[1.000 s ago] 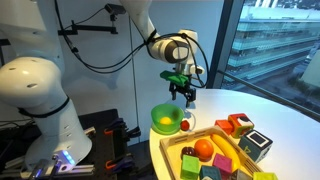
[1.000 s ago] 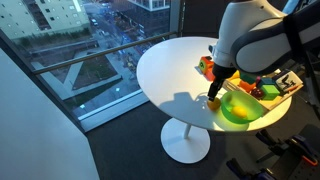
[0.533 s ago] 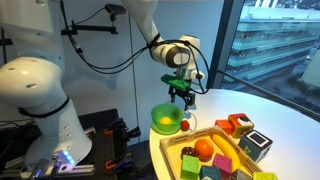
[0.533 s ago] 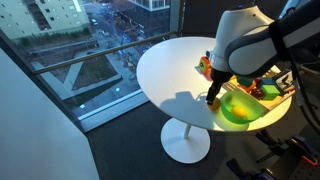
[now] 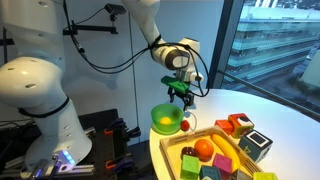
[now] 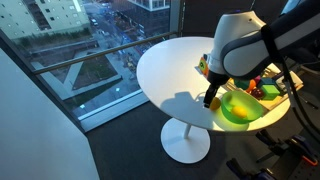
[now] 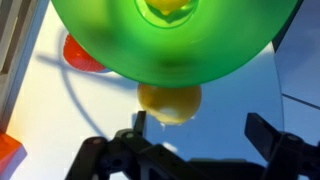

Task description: Pick up the yellow round fruit near the green bowl and place it in the green bowl

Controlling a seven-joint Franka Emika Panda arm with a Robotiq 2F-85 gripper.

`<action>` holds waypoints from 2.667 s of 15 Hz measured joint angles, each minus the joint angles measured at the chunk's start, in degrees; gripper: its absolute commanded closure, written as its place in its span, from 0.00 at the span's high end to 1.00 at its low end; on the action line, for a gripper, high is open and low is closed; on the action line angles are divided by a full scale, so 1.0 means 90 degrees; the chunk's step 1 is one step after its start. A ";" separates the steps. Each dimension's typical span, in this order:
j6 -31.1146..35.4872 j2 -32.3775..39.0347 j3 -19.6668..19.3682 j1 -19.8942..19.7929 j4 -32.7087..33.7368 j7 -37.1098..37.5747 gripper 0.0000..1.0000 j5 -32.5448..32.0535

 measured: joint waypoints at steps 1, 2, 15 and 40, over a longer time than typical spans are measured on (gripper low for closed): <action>0.0047 0.0026 0.0016 0.0000 0.0000 -0.0006 1.00 0.0000; 0.0092 0.0051 0.0027 0.0000 0.0000 -0.0012 1.00 0.0000; 0.0533 0.0263 0.0029 0.0002 0.0005 -0.0015 1.00 -0.0085; 0.0540 0.0323 -0.0031 -0.0002 0.0128 -0.0011 0.68 -0.0087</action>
